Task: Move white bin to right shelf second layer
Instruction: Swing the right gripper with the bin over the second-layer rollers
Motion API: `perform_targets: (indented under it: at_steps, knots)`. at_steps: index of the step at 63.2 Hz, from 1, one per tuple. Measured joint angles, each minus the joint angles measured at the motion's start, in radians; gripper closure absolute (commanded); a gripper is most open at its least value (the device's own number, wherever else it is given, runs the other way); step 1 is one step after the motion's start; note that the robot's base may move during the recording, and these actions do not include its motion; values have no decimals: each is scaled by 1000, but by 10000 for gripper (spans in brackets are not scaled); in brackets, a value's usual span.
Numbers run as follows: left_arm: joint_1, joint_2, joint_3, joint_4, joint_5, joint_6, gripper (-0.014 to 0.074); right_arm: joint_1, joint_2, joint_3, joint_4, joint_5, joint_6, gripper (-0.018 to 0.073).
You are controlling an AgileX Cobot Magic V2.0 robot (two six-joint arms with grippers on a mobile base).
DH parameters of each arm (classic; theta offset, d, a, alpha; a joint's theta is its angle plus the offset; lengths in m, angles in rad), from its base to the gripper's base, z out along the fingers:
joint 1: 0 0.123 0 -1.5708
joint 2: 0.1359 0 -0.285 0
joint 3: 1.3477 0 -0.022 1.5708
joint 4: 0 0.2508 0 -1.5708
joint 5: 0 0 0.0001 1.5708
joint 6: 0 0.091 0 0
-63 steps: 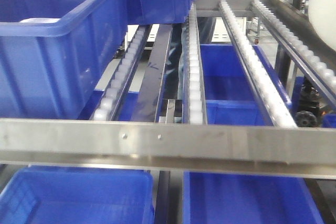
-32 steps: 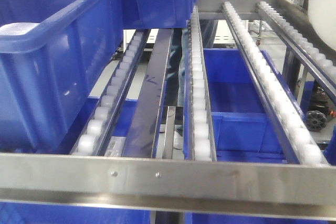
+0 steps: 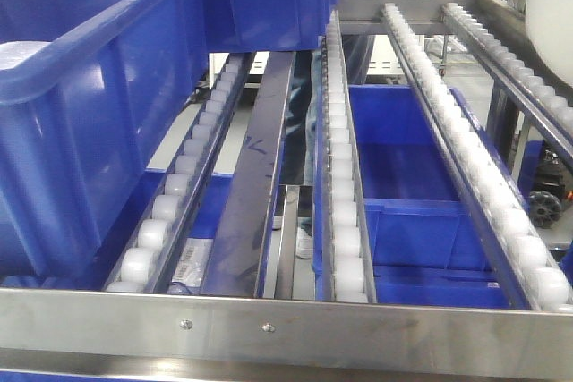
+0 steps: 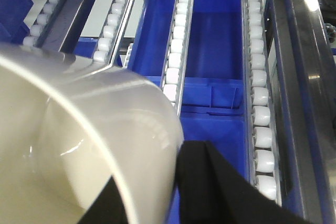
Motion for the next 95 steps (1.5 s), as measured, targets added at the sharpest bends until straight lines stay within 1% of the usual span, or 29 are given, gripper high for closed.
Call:
perform_targets:
  at_steps: [95]
  knots:
    - [0, 0, 0, 0, 0, 0, 512, 0, 0, 0, 0, -4, 0, 503]
